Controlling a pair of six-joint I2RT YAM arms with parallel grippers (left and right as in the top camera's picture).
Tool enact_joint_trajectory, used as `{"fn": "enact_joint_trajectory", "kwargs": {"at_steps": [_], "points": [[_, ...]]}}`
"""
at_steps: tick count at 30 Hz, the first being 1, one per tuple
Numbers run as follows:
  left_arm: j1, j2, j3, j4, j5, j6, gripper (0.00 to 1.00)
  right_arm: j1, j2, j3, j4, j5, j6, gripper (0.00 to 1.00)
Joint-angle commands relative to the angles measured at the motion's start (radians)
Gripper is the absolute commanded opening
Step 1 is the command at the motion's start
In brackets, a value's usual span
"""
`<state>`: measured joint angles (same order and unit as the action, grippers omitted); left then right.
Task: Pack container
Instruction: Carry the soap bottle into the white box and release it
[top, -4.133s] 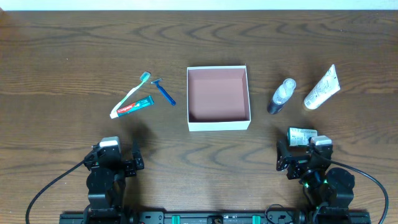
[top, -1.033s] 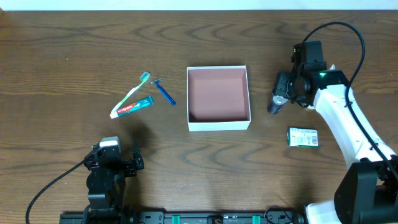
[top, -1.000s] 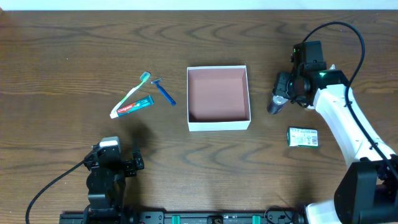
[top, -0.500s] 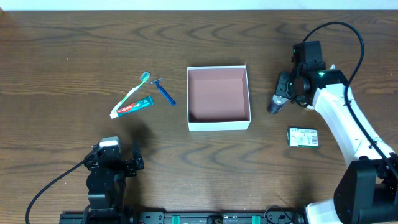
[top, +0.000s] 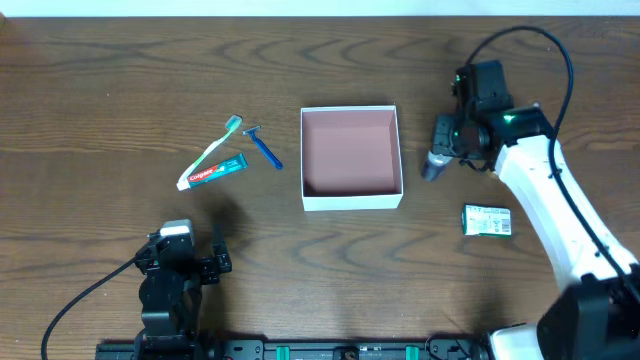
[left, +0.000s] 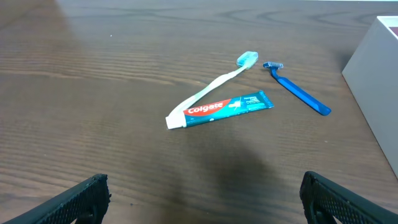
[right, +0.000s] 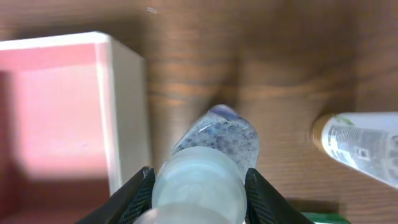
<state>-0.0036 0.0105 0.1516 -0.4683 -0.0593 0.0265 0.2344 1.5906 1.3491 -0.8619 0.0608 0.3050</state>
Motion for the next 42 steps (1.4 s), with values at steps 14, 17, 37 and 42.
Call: {"fn": "enact_joint_trajectory", "kwargs": {"at_steps": [14, 17, 37, 42], "points": [[0.003, -0.005, -0.017, -0.001, -0.003, -0.001, 0.98, 0.273, -0.034, 0.362, -0.103, 0.063, -0.004, 0.17], [0.003, -0.005, -0.017, -0.001, -0.003, -0.001, 0.98, 0.309, 0.022, 0.362, -0.101, 0.059, 0.025, 0.17], [0.003, -0.005, -0.017, -0.001, -0.003, -0.001, 0.98, 0.384, 0.386, 0.362, 0.098, -0.077, 0.065, 0.18], [0.003, -0.005, -0.017, -0.001, -0.003, -0.001, 0.98, 0.387, 0.401, 0.362, 0.113, -0.077, 0.064, 0.4]]}}
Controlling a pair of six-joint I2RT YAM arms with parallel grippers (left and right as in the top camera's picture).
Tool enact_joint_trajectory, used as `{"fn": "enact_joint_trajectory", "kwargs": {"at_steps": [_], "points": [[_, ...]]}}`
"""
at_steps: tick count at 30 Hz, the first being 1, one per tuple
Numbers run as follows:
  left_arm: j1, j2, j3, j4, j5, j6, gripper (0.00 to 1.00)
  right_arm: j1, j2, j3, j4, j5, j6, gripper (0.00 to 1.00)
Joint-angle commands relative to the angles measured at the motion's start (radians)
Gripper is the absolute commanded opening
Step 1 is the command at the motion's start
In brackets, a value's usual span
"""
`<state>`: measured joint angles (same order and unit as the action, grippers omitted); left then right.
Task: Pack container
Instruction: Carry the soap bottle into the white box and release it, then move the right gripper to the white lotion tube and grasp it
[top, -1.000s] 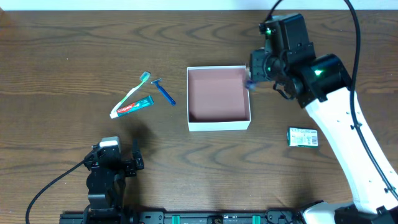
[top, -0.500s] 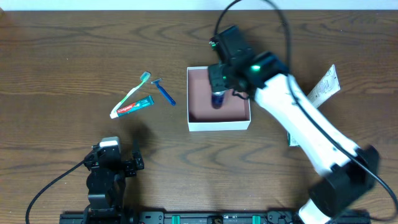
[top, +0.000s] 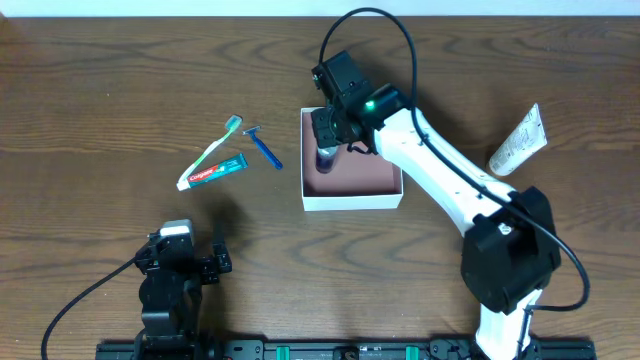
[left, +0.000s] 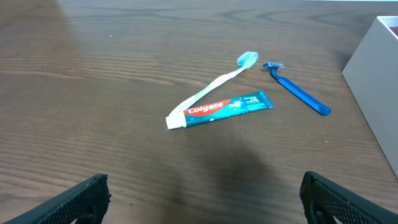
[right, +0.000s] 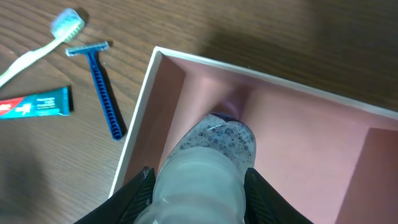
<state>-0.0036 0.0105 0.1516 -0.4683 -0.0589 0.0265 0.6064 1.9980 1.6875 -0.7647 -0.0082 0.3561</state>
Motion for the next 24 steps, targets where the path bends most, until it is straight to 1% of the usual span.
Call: {"fn": "enact_joint_trajectory", "kwargs": {"at_steps": [1, 3, 4, 6, 7, 8, 9, 13, 18, 24], "points": [[0.003, -0.005, -0.017, -0.001, -0.004, -0.001, 0.98, 0.016, -0.006, 0.024, 0.022, -0.008, 0.013, 0.43], [0.003, -0.005, -0.017, -0.001, -0.004, -0.001, 0.98, 0.016, -0.009, 0.03, 0.024, -0.008, 0.013, 0.55], [0.003, -0.005, -0.017, -0.001, -0.004, -0.001, 0.98, 0.016, -0.01, 0.032, 0.023, -0.008, 0.013, 0.63], [0.003, -0.005, -0.017, -0.001, -0.004, -0.001, 0.98, 0.016, -0.016, 0.034, 0.023, -0.008, 0.011, 0.75], [0.003, -0.005, -0.017, -0.001, -0.004, -0.001, 0.98, 0.016, -0.018, 0.034, 0.022, -0.008, 0.005, 0.83], [0.003, -0.005, -0.017, -0.001, -0.004, -0.001, 0.98, 0.016, -0.024, 0.034, 0.02, -0.008, -0.001, 0.95], [0.003, -0.005, -0.017, -0.001, -0.004, -0.001, 0.98, 0.015, -0.03, 0.034, 0.014, -0.008, -0.006, 0.99], [0.003, -0.005, -0.017, -0.001, -0.004, -0.001, 0.98, 0.013, -0.071, 0.034, -0.034, 0.001, -0.032, 0.99], [0.003, -0.005, -0.017, -0.001, -0.004, -0.001, 0.98, 0.012, -0.164, 0.034, -0.114, 0.055, -0.032, 0.99], [0.003, -0.005, -0.017, -0.001, -0.004, -0.001, 0.98, -0.016, -0.375, 0.034, -0.26, 0.163, -0.031, 0.99]]}}
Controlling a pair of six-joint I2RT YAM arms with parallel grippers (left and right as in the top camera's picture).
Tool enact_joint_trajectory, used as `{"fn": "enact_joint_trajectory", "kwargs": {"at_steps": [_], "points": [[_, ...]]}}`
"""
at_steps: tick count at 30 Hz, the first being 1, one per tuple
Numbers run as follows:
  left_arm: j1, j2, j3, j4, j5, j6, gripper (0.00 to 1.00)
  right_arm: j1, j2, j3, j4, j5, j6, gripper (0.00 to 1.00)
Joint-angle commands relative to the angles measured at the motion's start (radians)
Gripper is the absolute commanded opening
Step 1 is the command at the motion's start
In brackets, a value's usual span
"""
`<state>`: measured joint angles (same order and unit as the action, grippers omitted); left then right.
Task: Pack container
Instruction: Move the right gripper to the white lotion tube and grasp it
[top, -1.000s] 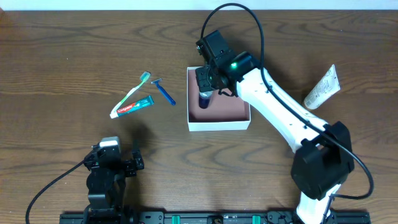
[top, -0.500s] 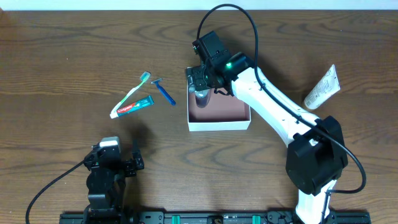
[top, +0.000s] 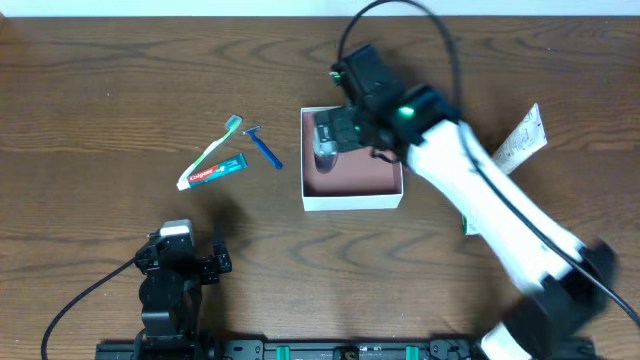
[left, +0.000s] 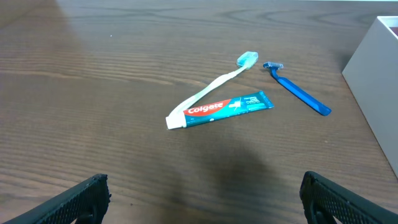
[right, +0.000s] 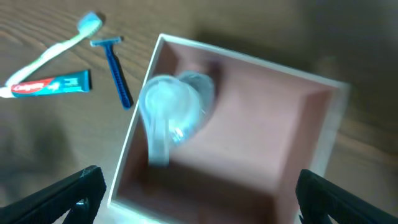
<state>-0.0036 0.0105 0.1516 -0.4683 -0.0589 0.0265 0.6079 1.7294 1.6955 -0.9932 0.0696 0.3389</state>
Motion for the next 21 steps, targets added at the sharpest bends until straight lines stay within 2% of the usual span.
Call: {"fn": "enact_joint_trajectory", "kwargs": {"at_steps": [1, 6, 10, 18, 21], "points": [[0.003, -0.005, -0.017, -0.001, -0.004, -0.001, 0.98, -0.035, -0.152, 0.026, -0.069, 0.111, -0.013, 0.99], [0.003, -0.005, -0.017, -0.001, -0.004, -0.001, 0.98, -0.177, -0.315, 0.026, -0.225, 0.189, 0.046, 0.99], [0.003, -0.005, -0.017, -0.001, -0.004, -0.001, 0.98, -0.337, -0.373, 0.024, -0.264, 0.188, 0.036, 0.99], [0.003, -0.005, -0.017, -0.001, -0.004, -0.001, 0.98, -0.533, -0.284, 0.008, -0.217, 0.185, -0.117, 0.97], [0.003, -0.005, -0.017, -0.001, -0.004, -0.001, 0.98, -0.602, -0.216, 0.008, -0.217, 0.159, -0.121, 0.96]]}}
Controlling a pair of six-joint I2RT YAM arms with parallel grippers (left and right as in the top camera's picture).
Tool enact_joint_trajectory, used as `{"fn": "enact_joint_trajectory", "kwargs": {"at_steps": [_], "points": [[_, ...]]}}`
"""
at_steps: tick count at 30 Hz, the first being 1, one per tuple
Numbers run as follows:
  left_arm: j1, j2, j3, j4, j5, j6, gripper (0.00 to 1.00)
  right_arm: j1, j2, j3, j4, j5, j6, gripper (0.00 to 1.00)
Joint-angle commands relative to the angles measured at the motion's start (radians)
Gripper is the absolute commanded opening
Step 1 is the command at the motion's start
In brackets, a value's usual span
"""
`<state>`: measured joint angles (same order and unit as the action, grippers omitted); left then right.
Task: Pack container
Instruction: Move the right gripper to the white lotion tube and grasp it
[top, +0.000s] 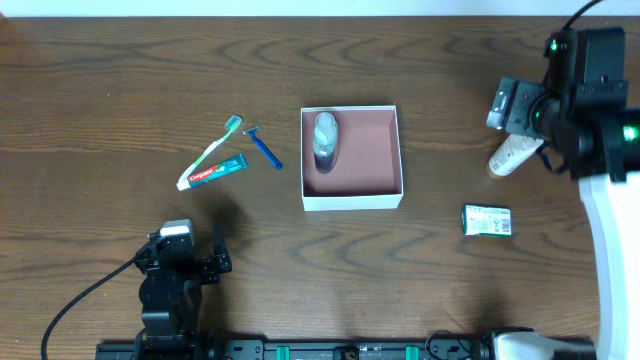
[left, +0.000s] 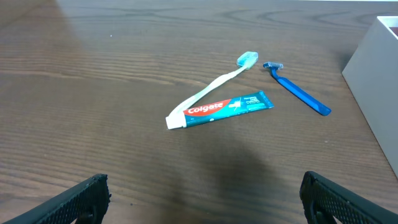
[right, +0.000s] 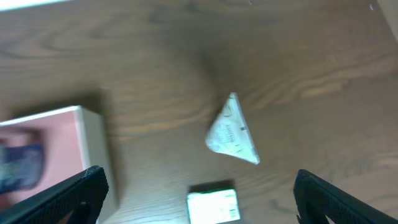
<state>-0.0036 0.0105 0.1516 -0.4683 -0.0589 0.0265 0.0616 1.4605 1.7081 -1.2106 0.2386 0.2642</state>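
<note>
The white box with a pink inside (top: 350, 200) sits mid-table, and a clear speckled bottle (top: 326, 138) lies along its left wall. A white tube (top: 510, 157) and a green packet (top: 487, 220) lie to the box's right. The right wrist view shows the tube (right: 233, 134), the packet (right: 213, 205) and the box's wall (right: 93, 146). My right gripper (top: 513, 108) hangs open and empty over the tube. A toothbrush (left: 214, 84), a toothpaste tube (left: 221, 109) and a blue razor (left: 297, 88) lie left of the box. My left gripper (left: 202, 193) rests open near the front edge.
The toothbrush (top: 215, 148), the toothpaste tube (top: 213, 172) and the razor (top: 263, 147) cluster between the box and my left arm (top: 175, 275). A white strip edges the table's far side.
My right gripper, open over the box before, now hangs over the white tube at the right. The bottle stays lying in the box. The left arm has not moved.
My right gripper was shut on the bottle just right of the box. Then it held the bottle inside the box's left side. Then it stood open above the box with the bottle lying inside. Now it is open over the white tube.
</note>
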Motion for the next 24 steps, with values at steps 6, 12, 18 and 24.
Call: {"fn": "enact_joint_trajectory", "kwargs": {"at_steps": [6, 12, 18, 24], "points": [[0.003, -0.005, -0.017, -0.001, -0.004, -0.001, 0.98, -0.153, 0.188, -0.005, 0.011, -0.161, -0.108, 0.88], [0.003, -0.005, -0.017, -0.001, -0.004, -0.001, 0.98, -0.181, 0.245, -0.005, 0.025, -0.169, -0.105, 0.73], [0.003, -0.005, -0.017, -0.001, -0.004, -0.001, 0.98, -0.18, 0.266, -0.006, 0.012, -0.168, -0.101, 0.57], [0.003, -0.005, -0.017, -0.001, -0.004, -0.001, 0.98, -0.196, 0.299, -0.009, 0.002, -0.161, -0.077, 0.54]]}}
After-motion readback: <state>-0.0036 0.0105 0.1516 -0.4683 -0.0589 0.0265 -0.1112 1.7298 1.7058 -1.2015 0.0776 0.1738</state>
